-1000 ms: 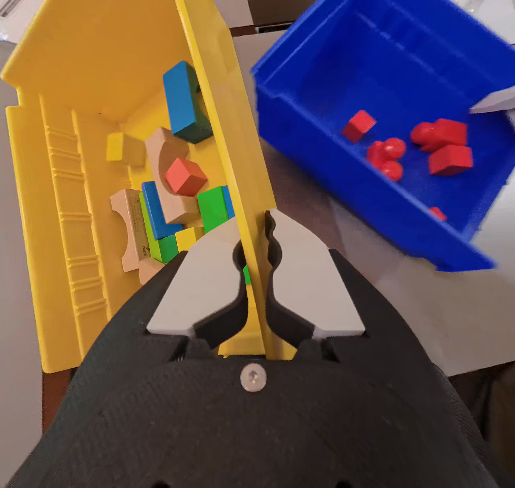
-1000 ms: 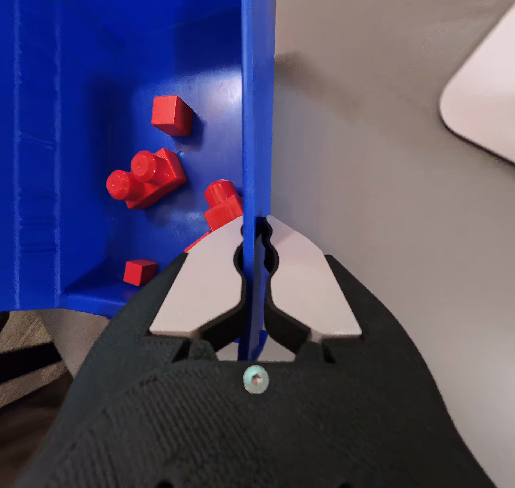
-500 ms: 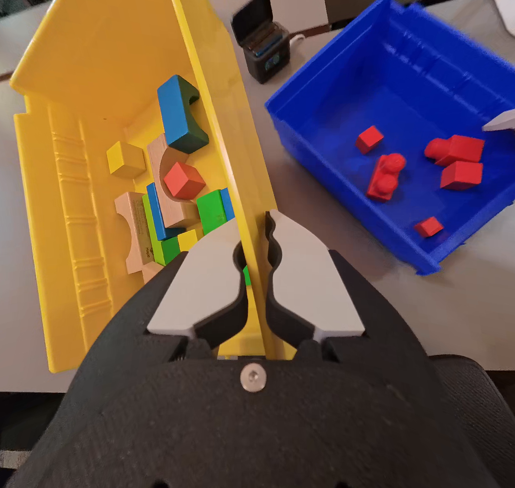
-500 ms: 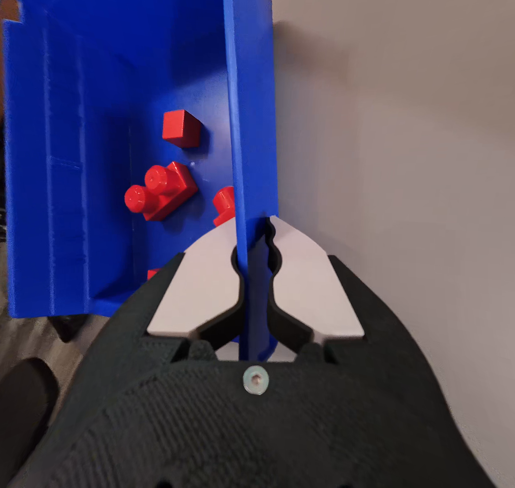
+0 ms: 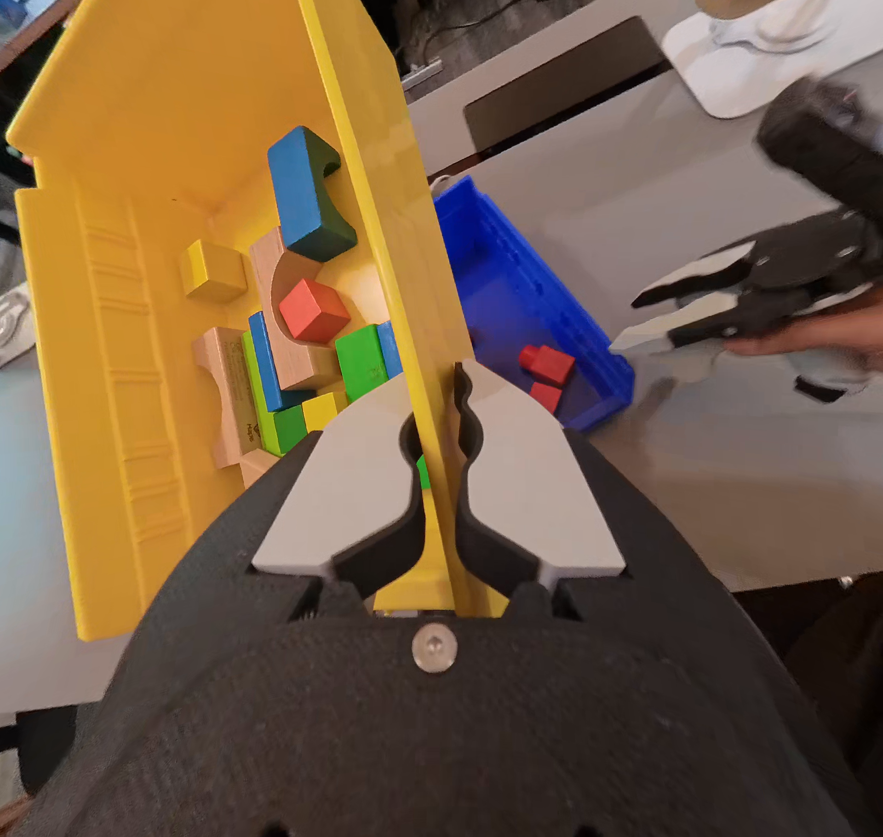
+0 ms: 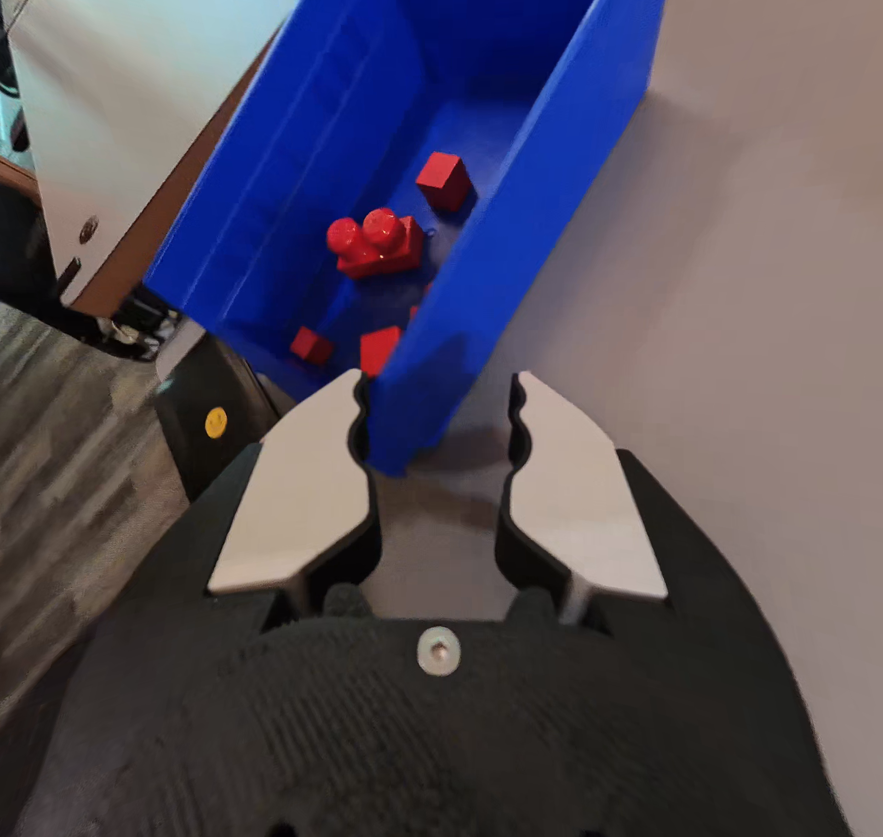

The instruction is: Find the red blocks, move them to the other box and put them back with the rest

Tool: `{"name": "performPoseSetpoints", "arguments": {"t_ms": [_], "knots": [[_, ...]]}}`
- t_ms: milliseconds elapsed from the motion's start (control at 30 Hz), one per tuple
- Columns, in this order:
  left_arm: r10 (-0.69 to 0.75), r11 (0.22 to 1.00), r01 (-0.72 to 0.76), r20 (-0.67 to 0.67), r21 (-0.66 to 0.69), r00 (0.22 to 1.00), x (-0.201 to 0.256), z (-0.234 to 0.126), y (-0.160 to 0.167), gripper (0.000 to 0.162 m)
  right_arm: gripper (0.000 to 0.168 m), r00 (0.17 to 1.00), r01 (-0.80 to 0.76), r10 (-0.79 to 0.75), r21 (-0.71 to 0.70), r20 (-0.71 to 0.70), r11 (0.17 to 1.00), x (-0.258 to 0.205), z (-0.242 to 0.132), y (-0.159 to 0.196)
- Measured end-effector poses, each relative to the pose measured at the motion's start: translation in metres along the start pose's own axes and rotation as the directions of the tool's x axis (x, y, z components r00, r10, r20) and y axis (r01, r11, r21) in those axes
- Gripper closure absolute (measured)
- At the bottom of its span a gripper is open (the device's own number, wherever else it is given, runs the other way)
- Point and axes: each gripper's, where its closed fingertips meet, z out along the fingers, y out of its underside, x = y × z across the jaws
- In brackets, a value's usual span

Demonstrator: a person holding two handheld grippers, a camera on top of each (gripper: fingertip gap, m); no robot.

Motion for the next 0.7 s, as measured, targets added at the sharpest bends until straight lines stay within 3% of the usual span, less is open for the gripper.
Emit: {"name": "performPoseSetpoints", "arguments": {"t_ms": [100, 200, 300, 367, 433, 467, 533, 567, 633, 700], "knots": [[0.075, 0.997, -0.075, -0.037, -0.001, 0.996, 0.04, 0.0, -0.01, 0.152, 0.109, 0.99, 0.14, -0.139, 0.04, -0.017, 0.989, 0.032, -0.072, 0.022], [0.158, 0.987, -0.158, -0.096, 0.014, 0.983, 0.091, 0.003, -0.015, 0.152, 0.111, 0.936, 0.274, -0.261, 0.021, -0.236, 0.962, 0.104, -0.149, 0.072], [0.202, 0.979, -0.201, -0.177, 0.027, 0.963, 0.148, 0.005, -0.018, 0.151, 0.119, 0.871, 0.28, -0.255, -0.002, -0.421, 0.96, 0.167, -0.228, 0.131], [0.207, 0.978, -0.204, -0.234, 0.035, 0.95, 0.19, 0.006, -0.022, 0.151, 0.129, 0.86, 0.201, -0.155, 0.044, -0.486, 0.979, 0.195, -0.274, 0.162], [0.231, 0.973, -0.226, -0.285, 0.049, 0.93, 0.233, 0.009, -0.024, 0.151, 0.139, 0.859, 0.068, 0.103, 0.312, -0.502, 0.948, 0.213, -0.32, 0.153], [0.248, 0.969, -0.241, -0.307, 0.06, 0.919, 0.254, 0.01, -0.025, 0.151, 0.138, 0.89, -0.002, 0.196, 0.426, -0.412, 0.905, 0.208, -0.338, 0.146], [0.278, 0.96, -0.266, -0.348, 0.081, 0.895, 0.295, 0.014, -0.029, 0.151, 0.135, 0.987, -0.06, 0.126, 0.504, -0.099, 0.862, 0.169, -0.359, 0.13], [0.289, 0.957, -0.273, -0.368, 0.097, 0.884, 0.315, 0.017, -0.032, 0.151, 0.089, 0.998, -0.044, 0.066, 0.536, -0.022, 0.843, 0.157, -0.37, 0.125], [0.311, 0.951, -0.284, -0.41, 0.126, 0.858, 0.352, 0.026, -0.037, 0.151, 0.069, 0.99, -0.009, 0.089, 0.569, -0.112, 0.822, 0.17, -0.382, 0.124], [0.339, 0.941, -0.306, -0.442, 0.147, 0.831, 0.385, 0.038, -0.041, 0.15, 0.094, 0.937, 0.068, 0.136, 0.551, -0.322, 0.832, 0.195, -0.396, 0.131]]}}
